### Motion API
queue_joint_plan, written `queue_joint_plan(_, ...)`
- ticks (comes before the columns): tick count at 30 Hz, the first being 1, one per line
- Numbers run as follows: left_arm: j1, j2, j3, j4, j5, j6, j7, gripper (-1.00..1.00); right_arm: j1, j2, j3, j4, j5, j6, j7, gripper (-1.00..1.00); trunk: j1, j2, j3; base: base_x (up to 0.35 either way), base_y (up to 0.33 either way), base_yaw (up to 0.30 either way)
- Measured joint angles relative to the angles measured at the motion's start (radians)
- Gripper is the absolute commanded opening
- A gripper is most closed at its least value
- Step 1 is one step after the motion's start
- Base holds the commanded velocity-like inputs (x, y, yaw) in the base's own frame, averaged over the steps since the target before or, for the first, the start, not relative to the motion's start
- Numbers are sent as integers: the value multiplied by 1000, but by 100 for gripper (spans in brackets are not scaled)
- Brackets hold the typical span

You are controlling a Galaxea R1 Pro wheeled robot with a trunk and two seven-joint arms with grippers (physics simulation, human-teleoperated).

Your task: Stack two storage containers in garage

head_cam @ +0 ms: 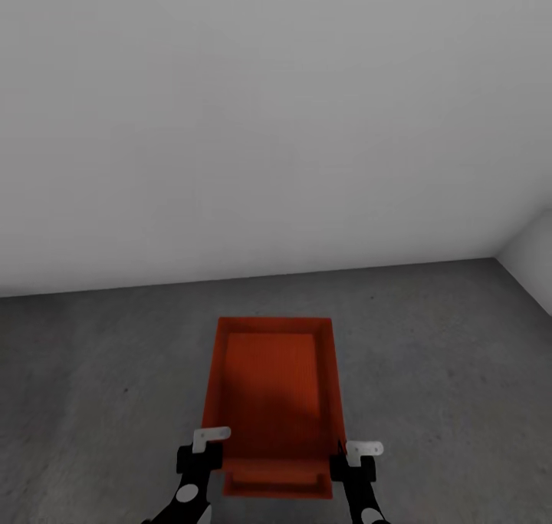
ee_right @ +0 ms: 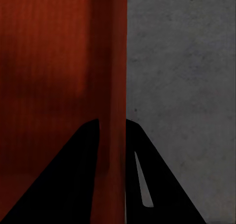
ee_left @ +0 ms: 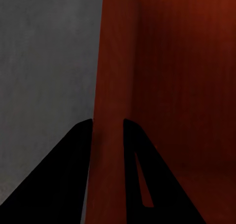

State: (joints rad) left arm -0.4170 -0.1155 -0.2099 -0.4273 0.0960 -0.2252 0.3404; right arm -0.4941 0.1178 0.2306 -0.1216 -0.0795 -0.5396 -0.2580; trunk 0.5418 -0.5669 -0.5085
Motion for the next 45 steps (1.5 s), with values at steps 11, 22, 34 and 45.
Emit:
queue_joint_plan(11, 0, 0, 0, -4, 1, 0, 1, -100, 0, -1, 2, -6, -1, 3, 0, -100, 0, 0, 0, -6, 0, 0)
queue_joint_plan(22, 0, 1, 0, -4, 1, 0, 0, -100, 0, 0, 5, -5, -4, 1, -1, -100, 0, 0, 0, 0, -22, 0)
queue_joint_plan(34, 0, 1, -1, -7, 1, -1, 1, -100, 0, 0, 5, -6, -5, -1, -1, -100, 0, 0, 0, 0, -77, 0)
queue_joint_plan(45, 0, 1, -1, -6, 1, -1, 1, -100, 0, 0, 5, -6, -4, 0, -1, -100, 0, 0, 0, 0, -1, 0)
